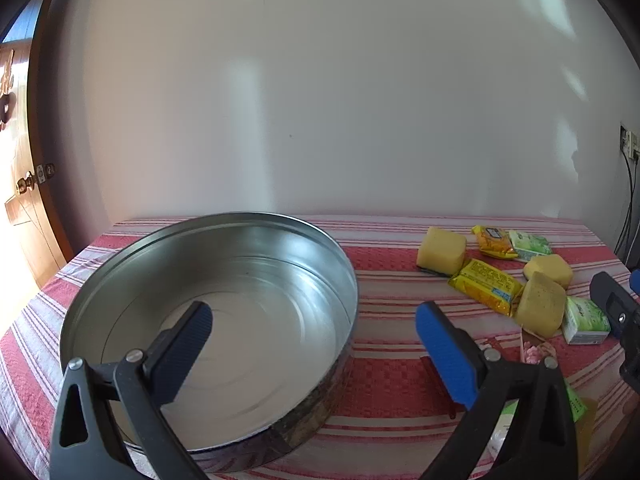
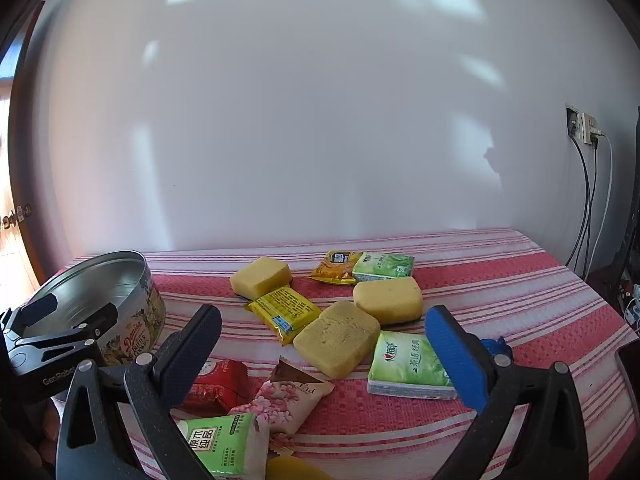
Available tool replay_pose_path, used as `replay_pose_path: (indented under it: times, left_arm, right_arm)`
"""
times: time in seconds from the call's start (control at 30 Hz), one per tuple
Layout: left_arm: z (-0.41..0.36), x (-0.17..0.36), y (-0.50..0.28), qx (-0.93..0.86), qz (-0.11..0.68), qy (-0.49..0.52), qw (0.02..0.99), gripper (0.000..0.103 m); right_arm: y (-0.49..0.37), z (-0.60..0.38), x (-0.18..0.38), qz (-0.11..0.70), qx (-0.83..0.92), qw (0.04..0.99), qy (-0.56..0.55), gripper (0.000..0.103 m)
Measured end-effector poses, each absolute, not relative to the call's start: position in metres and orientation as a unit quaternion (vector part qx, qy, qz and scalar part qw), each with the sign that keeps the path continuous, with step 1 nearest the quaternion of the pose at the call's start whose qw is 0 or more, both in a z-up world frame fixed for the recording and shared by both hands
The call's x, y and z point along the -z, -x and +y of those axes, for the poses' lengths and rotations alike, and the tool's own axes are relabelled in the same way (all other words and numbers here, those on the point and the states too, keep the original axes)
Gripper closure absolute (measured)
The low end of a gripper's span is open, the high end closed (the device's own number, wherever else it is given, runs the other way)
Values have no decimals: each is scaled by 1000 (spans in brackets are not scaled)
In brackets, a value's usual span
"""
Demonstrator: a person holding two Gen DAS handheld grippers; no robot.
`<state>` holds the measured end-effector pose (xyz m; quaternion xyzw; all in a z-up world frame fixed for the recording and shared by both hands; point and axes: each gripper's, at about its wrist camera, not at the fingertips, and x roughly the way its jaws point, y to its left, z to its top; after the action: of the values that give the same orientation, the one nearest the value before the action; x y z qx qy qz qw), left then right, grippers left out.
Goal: Organize objects
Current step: 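Reach the right tool to the yellow sponge and grasp it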
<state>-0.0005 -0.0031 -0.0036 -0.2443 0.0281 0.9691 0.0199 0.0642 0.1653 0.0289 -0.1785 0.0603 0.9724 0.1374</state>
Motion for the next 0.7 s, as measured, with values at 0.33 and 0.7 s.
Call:
replay_pose_path:
  times: [0.33, 0.7]
  left_arm:
    - [3, 5, -5, -968, 42, 242, 41, 0]
    - [33, 4, -28, -962, 105, 223, 121, 0]
  right_arm:
    - [-66, 173, -27, 51, -970, 154, 181, 0]
    - [-90, 195, -11, 55, -953, 94, 284, 1]
